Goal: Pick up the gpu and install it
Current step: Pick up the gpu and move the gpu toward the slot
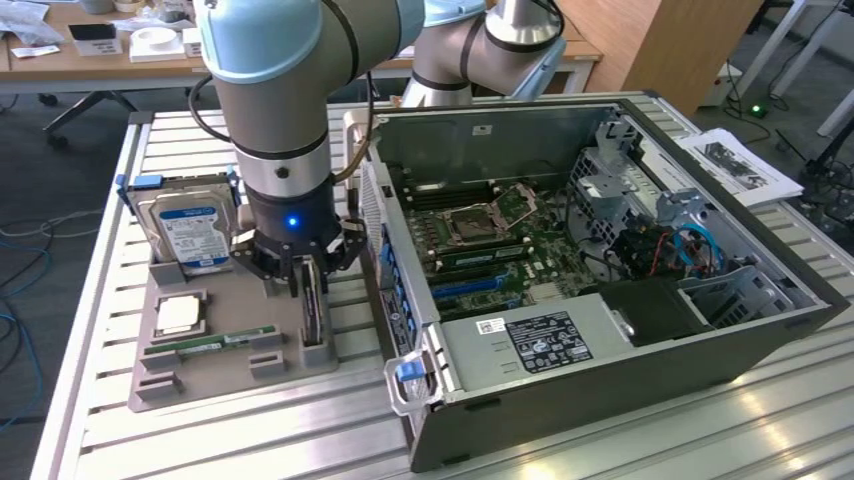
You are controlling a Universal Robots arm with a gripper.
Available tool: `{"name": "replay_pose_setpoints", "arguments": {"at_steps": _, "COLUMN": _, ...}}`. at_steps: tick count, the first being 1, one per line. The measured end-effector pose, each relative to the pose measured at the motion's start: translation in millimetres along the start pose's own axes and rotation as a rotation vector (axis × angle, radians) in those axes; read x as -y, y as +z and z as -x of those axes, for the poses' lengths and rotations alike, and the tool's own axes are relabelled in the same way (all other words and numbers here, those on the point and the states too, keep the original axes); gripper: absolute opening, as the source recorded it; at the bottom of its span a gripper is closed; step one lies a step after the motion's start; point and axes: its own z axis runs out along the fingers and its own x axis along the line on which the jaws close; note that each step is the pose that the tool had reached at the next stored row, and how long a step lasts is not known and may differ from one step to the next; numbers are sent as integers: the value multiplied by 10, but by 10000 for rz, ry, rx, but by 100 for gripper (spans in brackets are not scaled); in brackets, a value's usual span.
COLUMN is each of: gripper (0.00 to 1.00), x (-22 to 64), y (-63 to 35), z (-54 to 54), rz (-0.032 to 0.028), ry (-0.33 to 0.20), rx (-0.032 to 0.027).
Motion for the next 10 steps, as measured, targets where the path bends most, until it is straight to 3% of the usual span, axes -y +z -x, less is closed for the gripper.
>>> {"name": "replay_pose_setpoints", "arguments": {"at_steps": 7, "gripper": 39, "x": 0, "y": 0, "z": 0, "rz": -1, "ry": 0, "rx": 0}}
{"name": "replay_pose_setpoints", "arguments": {"at_steps": 8, "gripper": 32, "x": 0, "y": 0, "z": 0, "rz": -1, "ry": 0, "rx": 0}}
{"name": "replay_pose_setpoints", "arguments": {"at_steps": 10, "gripper": 32, "x": 0, "y": 0, "z": 0, "rz": 0, "ry": 0, "rx": 0}}
